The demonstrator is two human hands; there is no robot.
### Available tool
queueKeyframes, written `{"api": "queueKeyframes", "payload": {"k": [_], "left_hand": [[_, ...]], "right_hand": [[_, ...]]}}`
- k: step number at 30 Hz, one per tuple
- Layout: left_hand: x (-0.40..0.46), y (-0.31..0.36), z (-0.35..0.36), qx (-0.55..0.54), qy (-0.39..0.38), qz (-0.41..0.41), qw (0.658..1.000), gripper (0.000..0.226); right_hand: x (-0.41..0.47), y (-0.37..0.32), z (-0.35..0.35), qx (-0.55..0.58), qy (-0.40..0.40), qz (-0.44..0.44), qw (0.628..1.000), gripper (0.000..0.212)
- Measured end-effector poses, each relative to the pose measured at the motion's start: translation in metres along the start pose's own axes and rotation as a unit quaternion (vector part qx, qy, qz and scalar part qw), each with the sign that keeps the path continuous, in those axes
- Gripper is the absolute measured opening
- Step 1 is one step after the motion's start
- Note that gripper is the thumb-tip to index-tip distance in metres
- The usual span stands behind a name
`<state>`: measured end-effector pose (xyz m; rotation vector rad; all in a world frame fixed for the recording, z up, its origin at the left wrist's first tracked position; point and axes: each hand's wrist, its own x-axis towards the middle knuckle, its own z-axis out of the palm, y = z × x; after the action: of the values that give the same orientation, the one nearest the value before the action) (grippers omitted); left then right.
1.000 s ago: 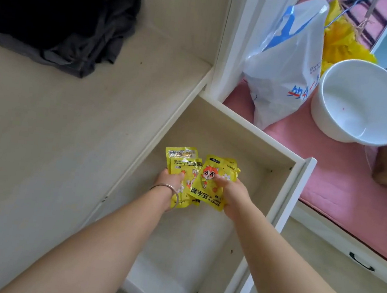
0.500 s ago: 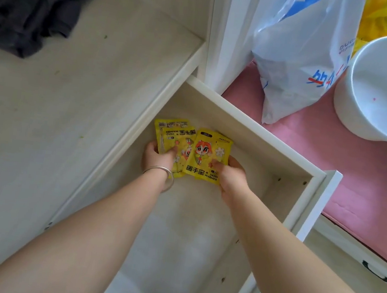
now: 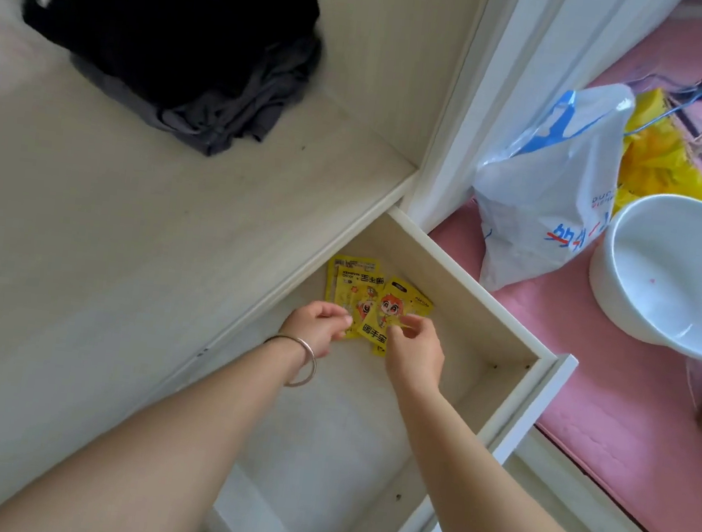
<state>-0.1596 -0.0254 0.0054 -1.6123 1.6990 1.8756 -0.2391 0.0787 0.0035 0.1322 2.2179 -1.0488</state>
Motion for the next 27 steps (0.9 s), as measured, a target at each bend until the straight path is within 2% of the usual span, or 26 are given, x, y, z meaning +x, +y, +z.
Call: {"api": "queueKeyframes", "payload": {"k": [1, 5, 8, 11, 19, 22, 27], "left_hand": [[-0.013, 0.001, -0.006, 0.005, -0.009, 0.014, 1.0, 0.004], [-0.065, 0.001, -0.038, 0.01, 0.008, 0.115, 0.993, 0.016], [-0.101, -0.009, -0.079, 0.015, 0.096, 0.181, 0.979, 0.021], [-0.137, -0.03, -0.128, 0.021, 0.167, 0.207, 0.964, 0.018], [-0.239, -0.134, -0.257, 0.049, 0.3, 0.208, 0.93, 0.045], [-0.282, -0.18, -0.296, 0.041, 0.341, 0.184, 0.921, 0.047], [-0.336, -0.247, -0.351, -0.026, 0.418, 0.118, 0.9, 0.044]], "right_hand": [[-0.013, -0.008, 0.001, 0.006, -0.006, -0.019, 1.0, 0.028], [-0.071, -0.031, 0.013, -0.003, -0.026, -0.089, 0.996, 0.023], [-0.118, -0.038, 0.033, -0.024, -0.051, -0.147, 0.988, 0.021], [-0.167, -0.04, 0.061, -0.039, -0.086, -0.201, 0.975, 0.021], [-0.312, -0.038, 0.139, -0.142, -0.206, -0.371, 0.894, 0.056], [-0.362, -0.036, 0.172, -0.182, -0.243, -0.404, 0.863, 0.057], [-0.427, -0.027, 0.235, -0.238, -0.305, -0.425, 0.818, 0.049]]}}
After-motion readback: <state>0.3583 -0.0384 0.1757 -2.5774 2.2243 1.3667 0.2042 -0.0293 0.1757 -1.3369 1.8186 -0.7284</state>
